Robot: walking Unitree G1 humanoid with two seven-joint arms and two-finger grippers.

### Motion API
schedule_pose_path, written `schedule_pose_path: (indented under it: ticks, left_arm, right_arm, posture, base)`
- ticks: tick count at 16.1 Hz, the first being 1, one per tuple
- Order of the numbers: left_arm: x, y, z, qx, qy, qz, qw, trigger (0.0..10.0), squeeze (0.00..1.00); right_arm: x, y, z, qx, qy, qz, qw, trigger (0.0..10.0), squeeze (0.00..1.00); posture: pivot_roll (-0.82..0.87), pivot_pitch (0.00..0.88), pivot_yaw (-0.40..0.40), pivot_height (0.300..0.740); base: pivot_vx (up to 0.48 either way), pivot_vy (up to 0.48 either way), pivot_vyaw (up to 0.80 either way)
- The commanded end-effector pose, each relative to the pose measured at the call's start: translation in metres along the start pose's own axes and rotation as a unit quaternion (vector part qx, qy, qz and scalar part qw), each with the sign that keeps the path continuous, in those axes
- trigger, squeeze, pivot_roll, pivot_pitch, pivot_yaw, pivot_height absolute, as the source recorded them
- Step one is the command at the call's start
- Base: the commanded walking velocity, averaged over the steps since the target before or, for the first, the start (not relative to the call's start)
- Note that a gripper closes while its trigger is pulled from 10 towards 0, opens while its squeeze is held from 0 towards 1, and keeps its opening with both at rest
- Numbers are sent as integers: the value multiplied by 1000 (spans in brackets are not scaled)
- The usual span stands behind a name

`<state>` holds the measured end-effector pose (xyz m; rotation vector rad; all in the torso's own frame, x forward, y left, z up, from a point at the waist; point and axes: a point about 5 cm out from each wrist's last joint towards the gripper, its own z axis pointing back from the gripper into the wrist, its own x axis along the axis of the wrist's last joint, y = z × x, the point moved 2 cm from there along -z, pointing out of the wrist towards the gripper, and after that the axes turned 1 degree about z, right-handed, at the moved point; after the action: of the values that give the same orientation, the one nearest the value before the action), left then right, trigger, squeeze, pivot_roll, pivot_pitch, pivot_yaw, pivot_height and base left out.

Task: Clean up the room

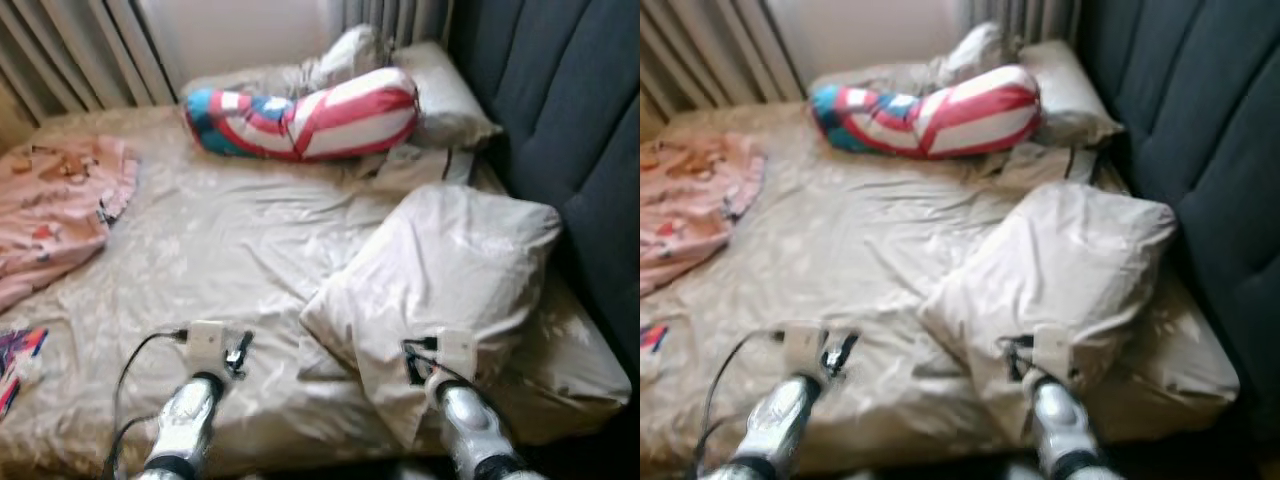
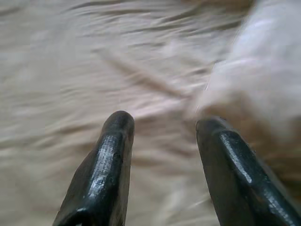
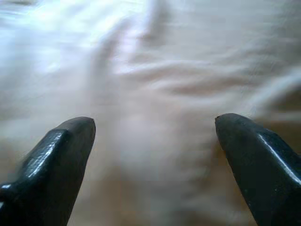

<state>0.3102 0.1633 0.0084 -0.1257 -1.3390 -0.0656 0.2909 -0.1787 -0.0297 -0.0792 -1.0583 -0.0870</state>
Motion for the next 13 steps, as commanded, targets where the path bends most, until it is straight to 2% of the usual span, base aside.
schedule_pose_path:
  ticks: [1, 6, 7, 8, 9, 10, 11, 13]
  left_arm:
    - [-13, 11, 9, 12, 26, -3, 1000, 10000, 0]
    - [-15, 12, 9, 12, 30, -2, 999, 10000, 0]
    - [-15, 11, 9, 10, 31, -2, 999, 10000, 0]
    - [-15, 11, 9, 10, 32, -2, 999, 10000, 0]
    - [-16, 11, 10, 10, 33, -2, 999, 10000, 0]
    - [-16, 11, 10, 10, 34, -2, 999, 10000, 0]
    - [-17, 12, 11, 10, 36, -3, 999, 10000, 0]
    - [-19, 13, 12, 9, 39, -4, 999, 10000, 0]
  right_arm:
    - [0, 8, 0, 9, -3, -4, 1000, 10000, 0]
    - [-1, 3, 1, -13, 0, -13, 1000, 10000, 0]
    - [-2, 3, 1, -10, 3, -32, 999, 10000, 188]
    - [-4, 3, 1, -13, 7, -51, 999, 10000, 1000]
    - [-5, 1, 1, -19, 10, -72, 997, 10000, 1000]
    - [-6, -1, 1, -27, 12, -92, 995, 10000, 631]
    - [-5, -3, 1, -34, 8, -110, 993, 10000, 0]
    - [-3, -3, 0, -29, 7, -124, 992, 10000, 0]
  posture:
    - [-72, 72, 26, 656]
    - [-73, 75, 26, 656]
    - [-73, 75, 26, 656]
    - [-73, 78, 27, 656]
    - [-73, 78, 27, 656]
    - [-71, 82, 28, 656]
    - [-69, 86, 29, 656]
    - [-70, 88, 31, 656]
  base:
    - [0, 0, 0]
    - [0, 0, 0]
    - [0, 0, 0]
    - [0, 0, 0]
    - [0, 0, 0]
    - [0, 0, 0]
    - [0, 0, 0]
    - [0, 0, 0]
